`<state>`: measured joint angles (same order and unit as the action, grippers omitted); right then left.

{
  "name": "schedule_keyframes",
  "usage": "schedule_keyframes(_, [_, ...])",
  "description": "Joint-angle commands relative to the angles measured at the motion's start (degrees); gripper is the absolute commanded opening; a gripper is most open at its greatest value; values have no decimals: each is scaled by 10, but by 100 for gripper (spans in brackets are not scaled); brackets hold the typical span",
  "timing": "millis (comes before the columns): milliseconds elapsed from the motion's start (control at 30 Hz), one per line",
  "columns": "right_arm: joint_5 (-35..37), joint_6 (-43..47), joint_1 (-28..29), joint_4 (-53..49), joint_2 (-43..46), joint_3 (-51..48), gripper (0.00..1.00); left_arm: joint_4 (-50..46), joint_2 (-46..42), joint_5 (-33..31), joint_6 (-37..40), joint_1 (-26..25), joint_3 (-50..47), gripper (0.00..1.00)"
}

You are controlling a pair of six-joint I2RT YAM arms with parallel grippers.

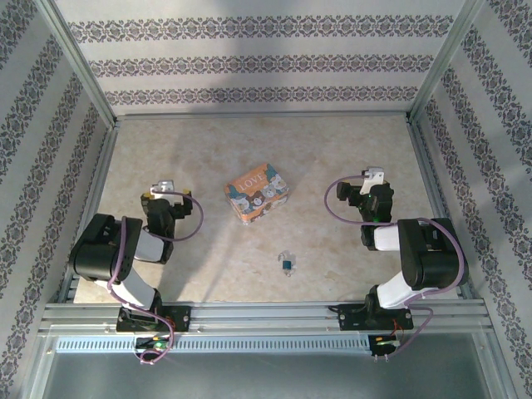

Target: Unlock a padlock with a key

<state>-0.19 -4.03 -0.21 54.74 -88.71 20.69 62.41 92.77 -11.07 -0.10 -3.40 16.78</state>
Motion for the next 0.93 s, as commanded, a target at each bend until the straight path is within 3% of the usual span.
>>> schedule_keyframes(0, [9,11,1,5,8,6,98,-86,-24,44,-20,26,48,99])
schedule_keyframes(67, [9,12,1,5,8,5,99,-39,-9,47,-14,29,39,99])
schedule_keyframes(900, [11,15,3,0,9,8,99,-48,-13,40,-18,29,39,99])
